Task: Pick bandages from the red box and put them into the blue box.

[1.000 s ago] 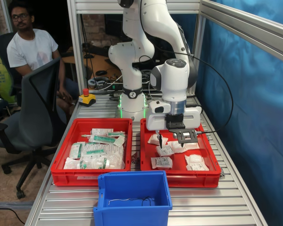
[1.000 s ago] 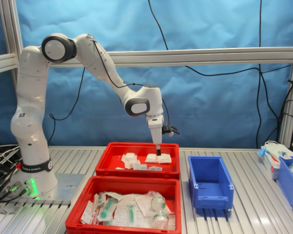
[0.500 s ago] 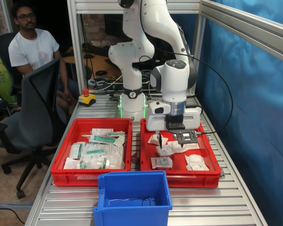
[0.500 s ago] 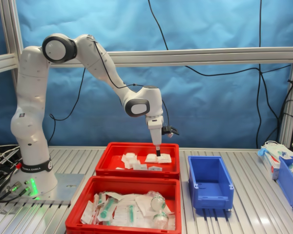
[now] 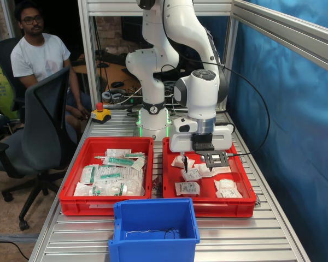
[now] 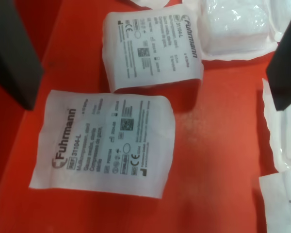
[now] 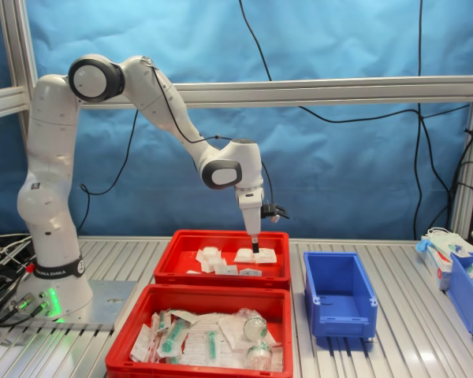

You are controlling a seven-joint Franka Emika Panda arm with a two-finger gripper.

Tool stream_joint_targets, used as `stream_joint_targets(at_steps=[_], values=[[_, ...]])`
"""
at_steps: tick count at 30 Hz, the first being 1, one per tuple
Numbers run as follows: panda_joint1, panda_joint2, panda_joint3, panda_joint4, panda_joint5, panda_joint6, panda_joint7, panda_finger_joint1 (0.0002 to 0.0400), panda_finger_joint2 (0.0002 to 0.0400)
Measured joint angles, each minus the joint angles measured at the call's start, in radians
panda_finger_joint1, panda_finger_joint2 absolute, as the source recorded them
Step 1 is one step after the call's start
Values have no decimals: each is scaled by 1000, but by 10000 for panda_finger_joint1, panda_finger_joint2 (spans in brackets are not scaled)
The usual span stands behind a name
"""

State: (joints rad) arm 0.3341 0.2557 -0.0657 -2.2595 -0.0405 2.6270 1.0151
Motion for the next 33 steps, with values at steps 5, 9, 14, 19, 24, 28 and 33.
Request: stream_joint_targets(at_steps=[5,9,14,19,24,28,33], values=[[0,12,-1,0,0,2,0,400,400],[0,26,-5,0,0,3,0,400,400],[0,39,-10,0,0,4,0,400,400],[0,49,-15,0,0,4,0,400,400],[0,51,-18,0,0,4,0,400,400],[0,52,-20,0,0,4,0,400,400],[0,61,-24,0,0,4,0,400,400]])
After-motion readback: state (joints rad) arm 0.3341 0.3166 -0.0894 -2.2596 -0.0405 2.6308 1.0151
